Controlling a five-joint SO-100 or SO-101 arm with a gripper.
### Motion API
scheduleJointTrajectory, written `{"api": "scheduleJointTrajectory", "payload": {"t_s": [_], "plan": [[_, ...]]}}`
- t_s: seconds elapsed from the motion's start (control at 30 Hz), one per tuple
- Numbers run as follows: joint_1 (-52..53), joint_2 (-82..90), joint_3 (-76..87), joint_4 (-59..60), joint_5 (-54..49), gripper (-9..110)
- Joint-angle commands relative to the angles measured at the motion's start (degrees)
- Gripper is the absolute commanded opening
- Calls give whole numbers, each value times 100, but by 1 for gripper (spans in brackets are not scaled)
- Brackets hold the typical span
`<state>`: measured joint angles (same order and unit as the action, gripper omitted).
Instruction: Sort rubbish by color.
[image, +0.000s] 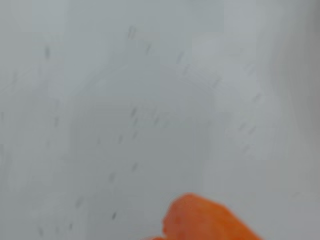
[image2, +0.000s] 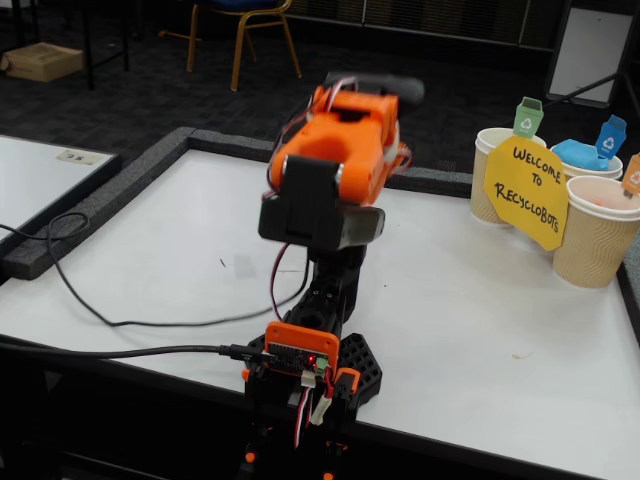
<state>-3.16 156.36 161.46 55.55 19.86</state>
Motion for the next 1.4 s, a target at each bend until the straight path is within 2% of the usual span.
{"api": "scheduleJointTrajectory", "payload": {"t_s": [0.0,0.2,0.6,1.2,1.37], "plan": [[-246,756,387,-325,-114,1],[-211,1195,870,-404,-193,1],[-308,3059,1292,519,-589,2],[141,3208,1310,633,-2092,2],[264,3208,1310,633,-2206,2]]}}
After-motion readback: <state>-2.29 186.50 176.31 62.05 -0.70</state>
